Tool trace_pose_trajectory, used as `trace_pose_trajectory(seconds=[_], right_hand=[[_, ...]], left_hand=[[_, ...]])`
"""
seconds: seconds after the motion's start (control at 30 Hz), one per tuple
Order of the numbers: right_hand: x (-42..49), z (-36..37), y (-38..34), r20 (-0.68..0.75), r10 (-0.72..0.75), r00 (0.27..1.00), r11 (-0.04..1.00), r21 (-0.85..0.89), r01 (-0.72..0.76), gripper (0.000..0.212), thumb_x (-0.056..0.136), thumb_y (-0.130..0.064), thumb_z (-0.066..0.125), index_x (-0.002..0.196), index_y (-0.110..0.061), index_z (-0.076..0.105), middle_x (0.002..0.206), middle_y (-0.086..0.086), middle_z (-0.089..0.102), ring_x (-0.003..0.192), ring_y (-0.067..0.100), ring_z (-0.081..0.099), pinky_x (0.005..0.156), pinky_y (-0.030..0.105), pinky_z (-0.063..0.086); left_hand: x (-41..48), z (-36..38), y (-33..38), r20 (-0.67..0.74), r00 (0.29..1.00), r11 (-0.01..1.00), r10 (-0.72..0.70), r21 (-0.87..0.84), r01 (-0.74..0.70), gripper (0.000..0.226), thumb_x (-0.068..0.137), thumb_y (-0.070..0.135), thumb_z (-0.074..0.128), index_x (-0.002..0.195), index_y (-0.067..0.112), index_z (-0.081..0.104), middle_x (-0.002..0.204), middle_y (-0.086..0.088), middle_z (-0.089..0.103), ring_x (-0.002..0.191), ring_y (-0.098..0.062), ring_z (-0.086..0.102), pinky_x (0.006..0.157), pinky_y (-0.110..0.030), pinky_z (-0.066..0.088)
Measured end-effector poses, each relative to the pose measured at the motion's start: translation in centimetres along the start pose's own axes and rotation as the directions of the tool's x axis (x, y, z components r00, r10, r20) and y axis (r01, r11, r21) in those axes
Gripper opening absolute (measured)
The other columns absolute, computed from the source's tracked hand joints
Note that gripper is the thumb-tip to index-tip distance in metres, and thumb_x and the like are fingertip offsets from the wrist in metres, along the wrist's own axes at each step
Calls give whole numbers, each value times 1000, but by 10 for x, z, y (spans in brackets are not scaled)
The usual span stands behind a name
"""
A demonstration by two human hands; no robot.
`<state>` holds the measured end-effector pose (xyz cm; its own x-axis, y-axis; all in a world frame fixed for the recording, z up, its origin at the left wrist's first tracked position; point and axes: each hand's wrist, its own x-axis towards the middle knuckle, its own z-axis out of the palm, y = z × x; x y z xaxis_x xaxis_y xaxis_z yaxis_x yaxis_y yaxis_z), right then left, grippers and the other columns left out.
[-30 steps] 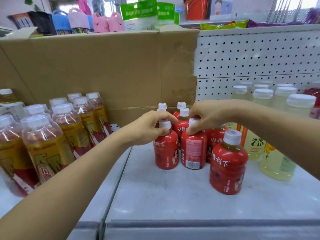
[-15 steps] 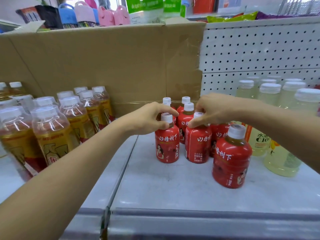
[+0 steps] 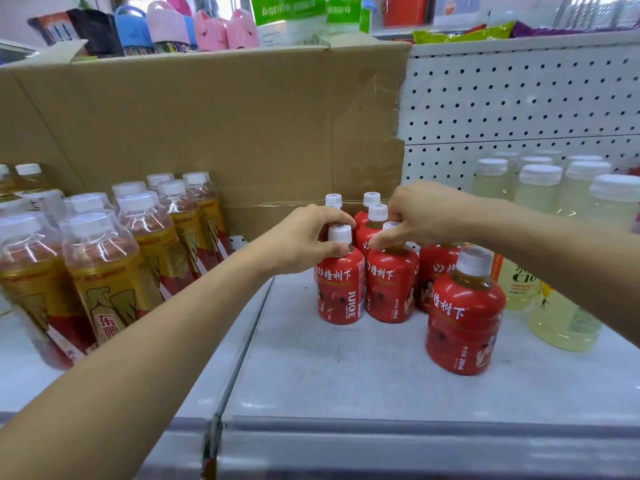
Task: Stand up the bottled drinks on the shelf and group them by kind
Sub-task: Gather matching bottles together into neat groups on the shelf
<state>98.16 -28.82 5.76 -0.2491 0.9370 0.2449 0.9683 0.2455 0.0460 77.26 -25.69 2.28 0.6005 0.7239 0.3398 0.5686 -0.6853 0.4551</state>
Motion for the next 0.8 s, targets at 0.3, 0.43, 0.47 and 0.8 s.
trace_pose_trajectory(seconds=[0.3, 0.43, 0.47, 0.8], right_hand=[[-6, -6, 5, 67, -57, 996, 996, 68, 52, 32, 84, -53, 69, 92, -23, 61, 79, -7, 55, 70, 8, 52, 57, 30, 39], [-4, -4, 5, 49, -61, 997, 996, 71, 58, 30, 84, -48, 70, 90, -19, 63, 81, -1, 60, 73, 13, 57, 59, 32, 43], [-4, -4, 5, 49, -57, 997, 996, 74, 53, 30, 84, -47, 71, 90, -18, 64, 82, 0, 62, 73, 15, 58, 60, 32, 45], [-7, -1, 5, 40, -15, 999, 994, 109, 10, 37, 81, -49, 73, 84, -13, 65, 83, 7, 66, 75, 24, 61, 63, 37, 49]], left_hand=[[1, 4, -2, -32, 999, 1000, 7, -25, -8, 34, 90, 13, 71, 124, 17, 66, 116, 3, 66, 105, -14, 63, 95, -35, 52], [3, 7, -3, -54, 999, 1000, 0, -3, 0, 34, 90, 13, 71, 124, 17, 65, 115, 2, 66, 104, -15, 62, 94, -38, 52], [4, 7, -2, -60, 998, 1000, -5, 1, 5, 34, 90, 14, 71, 124, 17, 66, 114, 2, 66, 103, -16, 62, 94, -39, 52], [6, 17, 5, -177, 983, 992, -52, 107, 71, 30, 88, 23, 74, 116, 17, 68, 110, -1, 65, 96, -16, 58, 88, -37, 51]])
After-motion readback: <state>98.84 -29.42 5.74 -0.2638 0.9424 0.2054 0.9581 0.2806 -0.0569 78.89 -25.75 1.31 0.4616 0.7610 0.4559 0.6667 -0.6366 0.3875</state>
